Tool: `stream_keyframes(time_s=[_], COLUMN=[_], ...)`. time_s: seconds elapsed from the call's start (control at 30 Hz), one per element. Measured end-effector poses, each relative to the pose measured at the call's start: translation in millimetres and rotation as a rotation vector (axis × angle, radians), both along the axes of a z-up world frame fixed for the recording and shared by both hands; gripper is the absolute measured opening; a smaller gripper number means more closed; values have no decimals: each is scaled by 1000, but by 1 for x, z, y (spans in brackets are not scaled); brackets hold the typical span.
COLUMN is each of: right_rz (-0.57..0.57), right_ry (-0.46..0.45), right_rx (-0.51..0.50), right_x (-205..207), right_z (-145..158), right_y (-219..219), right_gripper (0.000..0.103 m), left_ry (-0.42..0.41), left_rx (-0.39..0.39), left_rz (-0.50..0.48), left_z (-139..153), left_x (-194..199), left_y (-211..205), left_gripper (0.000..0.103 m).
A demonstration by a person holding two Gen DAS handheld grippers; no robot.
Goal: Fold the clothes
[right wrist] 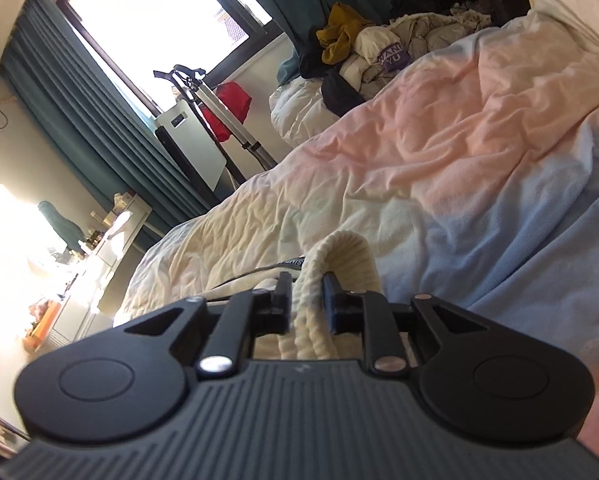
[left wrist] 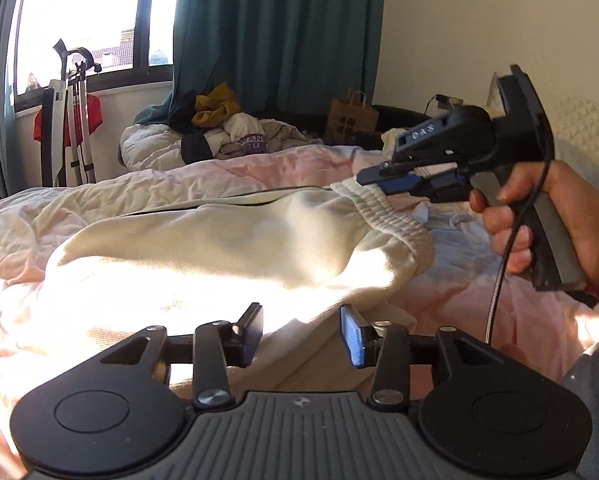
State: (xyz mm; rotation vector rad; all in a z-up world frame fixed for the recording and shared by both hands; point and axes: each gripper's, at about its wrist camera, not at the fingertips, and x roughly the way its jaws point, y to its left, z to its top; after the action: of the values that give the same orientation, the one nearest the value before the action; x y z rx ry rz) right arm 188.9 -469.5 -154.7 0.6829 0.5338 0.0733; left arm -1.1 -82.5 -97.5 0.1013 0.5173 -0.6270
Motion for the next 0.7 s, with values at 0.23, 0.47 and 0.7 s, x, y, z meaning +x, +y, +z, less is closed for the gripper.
stream_keyframes(time_s=[0.23, 0.47, 0.7], right_rz=[2, 34, 70], right_ry=[-10, 142, 278], right_rx=[9, 54, 106], right_x=[-43, -60, -33], right_z=[8, -20, -56], right_y=[18, 33, 49], right_gripper=[84, 86, 88], left_ry=[101, 277, 415], left_rx=[-116, -204, -229], left_rz=[142, 347, 454], left_z=[25, 26, 4], left_x=[9, 40, 76], left_y=[46, 109, 139], left_gripper=[81, 83, 86])
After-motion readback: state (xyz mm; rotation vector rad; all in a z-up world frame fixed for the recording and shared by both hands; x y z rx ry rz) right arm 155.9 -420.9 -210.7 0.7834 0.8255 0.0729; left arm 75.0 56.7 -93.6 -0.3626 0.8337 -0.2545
